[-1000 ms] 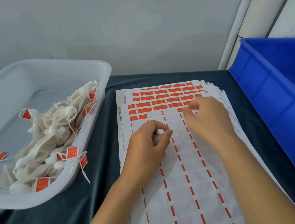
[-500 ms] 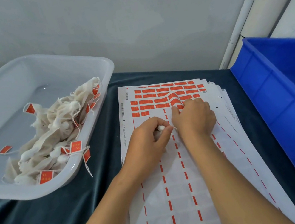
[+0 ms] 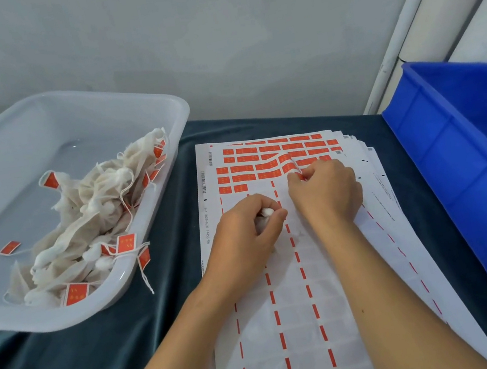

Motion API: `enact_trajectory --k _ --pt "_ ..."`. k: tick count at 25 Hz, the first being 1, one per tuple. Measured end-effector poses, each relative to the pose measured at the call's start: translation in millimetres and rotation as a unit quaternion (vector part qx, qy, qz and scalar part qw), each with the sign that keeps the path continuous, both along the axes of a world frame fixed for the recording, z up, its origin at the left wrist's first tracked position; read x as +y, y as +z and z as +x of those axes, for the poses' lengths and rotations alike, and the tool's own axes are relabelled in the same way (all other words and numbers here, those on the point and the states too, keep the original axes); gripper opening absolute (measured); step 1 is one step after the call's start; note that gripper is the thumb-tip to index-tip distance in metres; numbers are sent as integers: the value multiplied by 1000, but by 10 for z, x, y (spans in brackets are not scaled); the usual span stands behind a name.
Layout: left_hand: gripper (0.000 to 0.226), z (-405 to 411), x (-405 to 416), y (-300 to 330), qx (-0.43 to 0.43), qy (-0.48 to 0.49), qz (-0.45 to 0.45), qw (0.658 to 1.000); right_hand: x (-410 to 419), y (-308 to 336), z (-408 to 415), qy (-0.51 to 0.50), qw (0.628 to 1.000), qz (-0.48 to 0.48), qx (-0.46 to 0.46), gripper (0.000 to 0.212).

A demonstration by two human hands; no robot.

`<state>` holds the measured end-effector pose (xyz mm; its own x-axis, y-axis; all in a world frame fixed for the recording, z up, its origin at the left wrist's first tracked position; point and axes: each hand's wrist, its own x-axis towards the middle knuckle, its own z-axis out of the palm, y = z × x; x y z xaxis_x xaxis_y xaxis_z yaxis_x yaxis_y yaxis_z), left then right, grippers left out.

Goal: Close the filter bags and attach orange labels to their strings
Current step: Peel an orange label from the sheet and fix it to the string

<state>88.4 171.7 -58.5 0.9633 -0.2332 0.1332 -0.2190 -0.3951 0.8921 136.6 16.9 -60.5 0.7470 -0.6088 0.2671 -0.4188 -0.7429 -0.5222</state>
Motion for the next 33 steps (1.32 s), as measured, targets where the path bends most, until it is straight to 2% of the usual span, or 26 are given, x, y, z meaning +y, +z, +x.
enact_trajectory --k 4,11,21,25,27,30,33 --pt "12 5 13 6 1 1 -2 1000 24 -26 -12 11 1000 -11 -1 35" --pt "11 5 13 31 10 -4 5 1000 -175 62 83 14 998 57 34 34" --pt "11 20 14 13 14 -4 3 1000 -314 161 199 54 994 -2 97 28" --pt "12 22 16 9 11 -5 6 1000 -391 186 204 70 990 51 111 25" --pt "13 17 14 10 7 -3 11 1000 -389 164 195 63 991 51 106 20" --pt "13 15 5 10 8 0 19 1000 -302 79 142 38 996 -10 80 15" --pt "14 28 8 15 10 -2 16 1000 -184 -29 48 7 999 -48 16 31"
